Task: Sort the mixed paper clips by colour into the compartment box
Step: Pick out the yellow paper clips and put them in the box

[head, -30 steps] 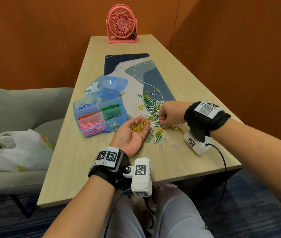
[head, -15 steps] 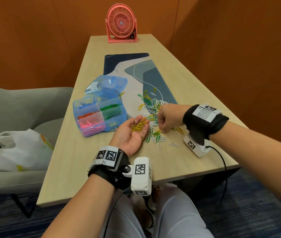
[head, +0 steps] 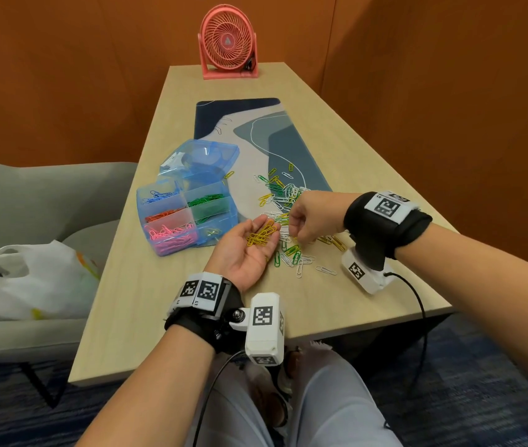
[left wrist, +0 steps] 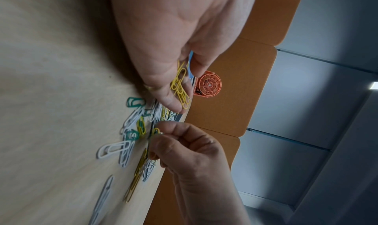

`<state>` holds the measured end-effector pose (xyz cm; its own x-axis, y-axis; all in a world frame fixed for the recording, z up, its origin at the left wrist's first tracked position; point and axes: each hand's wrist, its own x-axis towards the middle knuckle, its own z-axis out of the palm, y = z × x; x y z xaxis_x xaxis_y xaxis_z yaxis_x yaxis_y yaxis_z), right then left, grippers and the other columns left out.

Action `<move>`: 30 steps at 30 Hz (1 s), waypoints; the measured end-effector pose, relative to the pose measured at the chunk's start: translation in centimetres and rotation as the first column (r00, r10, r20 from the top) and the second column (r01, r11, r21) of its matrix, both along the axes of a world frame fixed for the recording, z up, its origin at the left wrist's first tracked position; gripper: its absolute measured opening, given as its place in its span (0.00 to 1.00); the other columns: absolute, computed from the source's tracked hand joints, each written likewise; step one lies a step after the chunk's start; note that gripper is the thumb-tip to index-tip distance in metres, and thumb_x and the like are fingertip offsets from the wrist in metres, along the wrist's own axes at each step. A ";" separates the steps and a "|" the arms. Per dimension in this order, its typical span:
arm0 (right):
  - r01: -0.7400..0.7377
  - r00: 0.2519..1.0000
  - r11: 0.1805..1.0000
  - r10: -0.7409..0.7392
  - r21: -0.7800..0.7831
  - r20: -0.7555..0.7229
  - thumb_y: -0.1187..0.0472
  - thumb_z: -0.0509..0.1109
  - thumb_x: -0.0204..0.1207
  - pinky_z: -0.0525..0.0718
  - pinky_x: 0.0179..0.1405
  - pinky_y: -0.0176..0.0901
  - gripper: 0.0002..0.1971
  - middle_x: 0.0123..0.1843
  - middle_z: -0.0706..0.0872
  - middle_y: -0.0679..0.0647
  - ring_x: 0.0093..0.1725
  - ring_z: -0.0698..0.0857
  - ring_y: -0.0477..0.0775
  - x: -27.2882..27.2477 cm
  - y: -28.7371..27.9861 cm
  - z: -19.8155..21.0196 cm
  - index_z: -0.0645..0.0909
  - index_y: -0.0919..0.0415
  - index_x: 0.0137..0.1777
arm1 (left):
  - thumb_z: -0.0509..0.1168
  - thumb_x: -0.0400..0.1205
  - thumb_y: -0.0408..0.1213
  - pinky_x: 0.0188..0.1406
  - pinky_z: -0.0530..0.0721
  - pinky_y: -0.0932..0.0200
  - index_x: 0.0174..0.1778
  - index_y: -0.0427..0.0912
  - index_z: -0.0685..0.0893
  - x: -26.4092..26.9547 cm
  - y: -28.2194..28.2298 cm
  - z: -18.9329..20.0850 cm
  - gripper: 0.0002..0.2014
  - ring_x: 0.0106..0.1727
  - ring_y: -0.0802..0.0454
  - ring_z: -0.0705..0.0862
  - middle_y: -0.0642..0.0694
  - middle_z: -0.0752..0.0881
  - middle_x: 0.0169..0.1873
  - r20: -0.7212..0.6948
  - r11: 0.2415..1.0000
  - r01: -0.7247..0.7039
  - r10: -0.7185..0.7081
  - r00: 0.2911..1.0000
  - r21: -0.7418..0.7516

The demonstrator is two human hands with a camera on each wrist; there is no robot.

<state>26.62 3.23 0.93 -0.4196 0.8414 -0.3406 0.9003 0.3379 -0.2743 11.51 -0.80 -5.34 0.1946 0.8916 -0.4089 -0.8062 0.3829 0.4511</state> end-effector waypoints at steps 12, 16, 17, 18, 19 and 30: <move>-0.034 0.995 0.999 0.032 0.023 0.090 0.63 0.69 0.71 0.76 0.31 0.35 0.04 0.34 0.80 0.50 0.35 0.77 0.49 0.4 -0.1 -0.9 0.80 0.56 0.36 | 0.50 0.88 0.36 0.38 0.88 0.55 0.46 0.31 0.79 0.0 0.1 -0.1 0.16 0.46 0.42 0.83 0.36 0.81 0.46 0.019 1.000 0.003 -0.003 1.000 -0.001; -0.023 1.000 0.999 0.022 0.034 0.016 0.63 0.70 0.72 0.76 0.32 0.34 0.03 0.33 0.80 0.47 0.35 0.77 0.48 0.3 0.0 -0.5 0.81 0.56 0.38 | 0.50 0.88 0.37 0.36 0.88 0.54 0.47 0.31 0.79 0.0 0.1 -0.1 0.16 0.46 0.42 0.83 0.36 0.81 0.46 0.023 1.000 0.002 -0.002 1.000 -0.004; -0.027 1.000 0.999 0.027 0.023 -0.007 0.63 0.71 0.72 0.77 0.33 0.34 0.01 0.33 0.81 0.46 0.35 0.78 0.47 0.1 0.0 -0.4 0.83 0.56 0.41 | 0.50 0.88 0.37 0.36 0.88 0.54 0.47 0.31 0.79 -0.1 0.1 -0.1 0.16 0.46 0.42 0.83 0.36 0.81 0.46 0.020 1.000 0.003 -0.003 1.000 -0.005; -0.033 0.999 0.999 0.033 0.007 -0.025 0.63 0.73 0.72 0.78 0.35 0.34 0.02 0.34 0.82 0.45 0.35 0.79 0.46 0.0 -0.1 -0.3 0.85 0.57 0.43 | 0.50 0.88 0.37 0.36 0.88 0.54 0.47 0.31 0.79 -0.1 0.1 -0.1 0.16 0.46 0.42 0.83 0.36 0.81 0.46 0.017 1.000 0.004 -0.004 1.000 -0.005; -0.042 0.999 0.999 0.041 -0.009 -0.033 0.62 0.75 0.71 0.79 0.37 0.34 0.04 0.34 0.83 0.43 0.35 0.80 0.44 -0.1 -0.2 -0.4 0.86 0.56 0.45 | 0.50 0.88 0.37 0.35 0.88 0.55 0.47 0.31 0.79 -0.1 0.1 -0.1 0.16 0.46 0.42 0.83 0.36 0.81 0.46 0.015 1.000 0.005 -0.005 1.000 -0.006; -0.108 0.992 0.994 0.109 -0.014 0.066 0.65 0.71 0.72 0.77 0.33 0.34 0.03 0.36 0.82 0.49 0.34 0.77 0.45 -0.4 -0.6 -0.6 0.83 0.57 0.42 | 0.50 0.88 0.36 0.35 0.88 0.55 0.46 0.31 0.79 0.0 0.0 0.1 0.16 0.46 0.42 0.83 0.35 0.81 0.45 0.017 1.000 -0.004 0.004 1.000 -0.009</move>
<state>26.25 2.62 0.28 -0.4847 0.7882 -0.3793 0.8747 0.4322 -0.2194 11.55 -0.85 -5.25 0.1977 0.8888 -0.4135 -0.8154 0.3832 0.4339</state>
